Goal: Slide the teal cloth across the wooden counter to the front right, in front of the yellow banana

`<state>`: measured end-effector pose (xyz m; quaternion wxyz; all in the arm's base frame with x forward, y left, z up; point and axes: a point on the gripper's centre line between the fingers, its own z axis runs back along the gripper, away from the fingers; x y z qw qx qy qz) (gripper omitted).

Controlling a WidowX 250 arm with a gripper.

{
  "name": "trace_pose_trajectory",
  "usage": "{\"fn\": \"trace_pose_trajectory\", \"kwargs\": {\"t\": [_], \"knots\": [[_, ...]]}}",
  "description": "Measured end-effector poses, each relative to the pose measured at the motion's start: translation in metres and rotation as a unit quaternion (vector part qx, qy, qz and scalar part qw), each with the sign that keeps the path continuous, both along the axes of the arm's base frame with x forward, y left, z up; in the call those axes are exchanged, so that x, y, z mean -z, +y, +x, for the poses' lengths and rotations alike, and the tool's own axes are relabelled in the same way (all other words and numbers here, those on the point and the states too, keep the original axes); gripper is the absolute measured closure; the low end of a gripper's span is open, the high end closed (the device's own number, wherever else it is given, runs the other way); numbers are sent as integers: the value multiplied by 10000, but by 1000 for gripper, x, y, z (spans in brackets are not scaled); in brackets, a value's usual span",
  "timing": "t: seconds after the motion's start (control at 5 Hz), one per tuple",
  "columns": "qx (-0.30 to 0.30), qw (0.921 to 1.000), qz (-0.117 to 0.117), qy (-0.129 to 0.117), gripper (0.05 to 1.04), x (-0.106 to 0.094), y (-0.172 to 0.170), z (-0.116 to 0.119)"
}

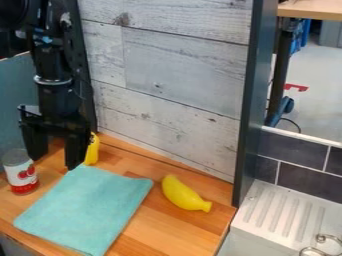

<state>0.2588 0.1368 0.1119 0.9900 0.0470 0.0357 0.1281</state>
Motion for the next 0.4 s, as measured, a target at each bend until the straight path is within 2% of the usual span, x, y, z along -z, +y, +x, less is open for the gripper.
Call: {"fn": "trace_pose_trajectory", "kwargs": {"t": [0.2,0.4], "knots": [[5,9999,-61,116,81,7,-1,-2],[238,9995,-35,-223,81,17,2,14]]}}
